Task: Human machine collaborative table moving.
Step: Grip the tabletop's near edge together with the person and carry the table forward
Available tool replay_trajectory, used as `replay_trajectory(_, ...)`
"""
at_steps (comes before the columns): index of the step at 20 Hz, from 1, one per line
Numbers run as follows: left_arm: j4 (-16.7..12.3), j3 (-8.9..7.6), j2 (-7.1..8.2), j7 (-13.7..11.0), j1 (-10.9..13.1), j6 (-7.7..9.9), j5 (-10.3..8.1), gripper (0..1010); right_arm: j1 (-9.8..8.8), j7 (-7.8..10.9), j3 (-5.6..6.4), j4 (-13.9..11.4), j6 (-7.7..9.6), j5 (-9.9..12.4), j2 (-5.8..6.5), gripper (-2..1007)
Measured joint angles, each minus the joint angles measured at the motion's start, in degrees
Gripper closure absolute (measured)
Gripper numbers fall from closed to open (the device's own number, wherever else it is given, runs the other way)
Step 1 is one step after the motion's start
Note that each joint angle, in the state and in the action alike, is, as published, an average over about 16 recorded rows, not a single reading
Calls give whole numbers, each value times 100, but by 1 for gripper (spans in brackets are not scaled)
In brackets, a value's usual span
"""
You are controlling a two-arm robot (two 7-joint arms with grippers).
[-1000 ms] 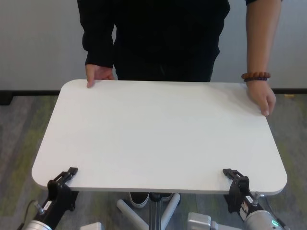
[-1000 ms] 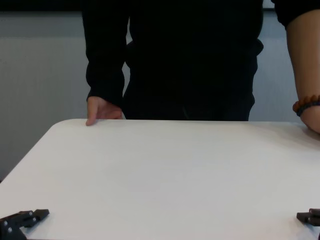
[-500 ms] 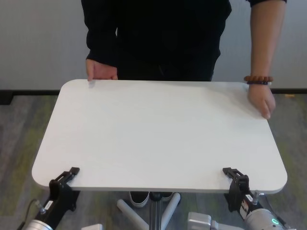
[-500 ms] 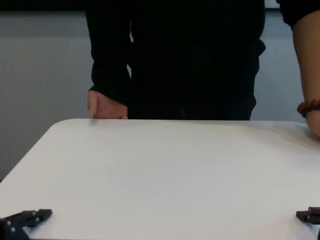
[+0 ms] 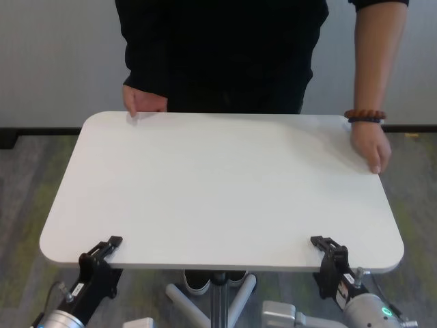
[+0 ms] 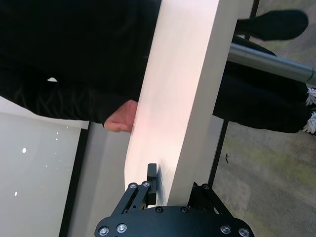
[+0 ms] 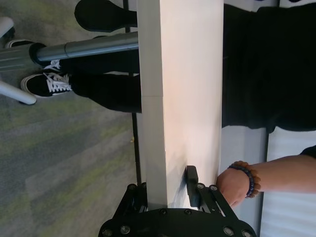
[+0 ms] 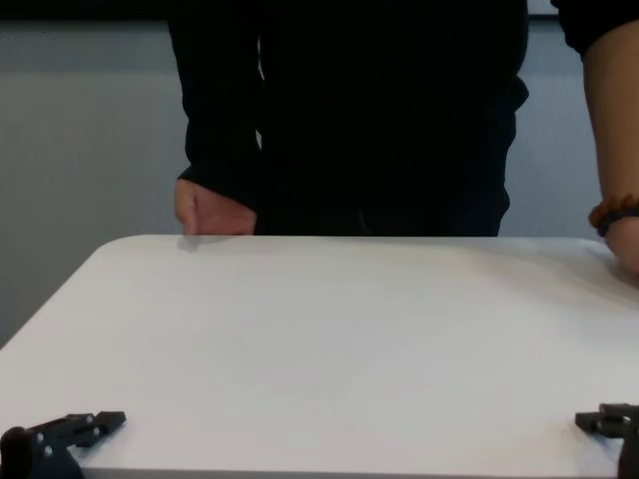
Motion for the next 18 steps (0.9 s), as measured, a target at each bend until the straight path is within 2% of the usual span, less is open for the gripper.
replay_trajectory(9,0,48,-24,49,-64,-7,40,729,45,65,49,1,-130,-142,-83,659)
replay_trajectory(18,80,110,-62,87,-167,24,99,729,106,115,125,116,-291,-219,-193,660)
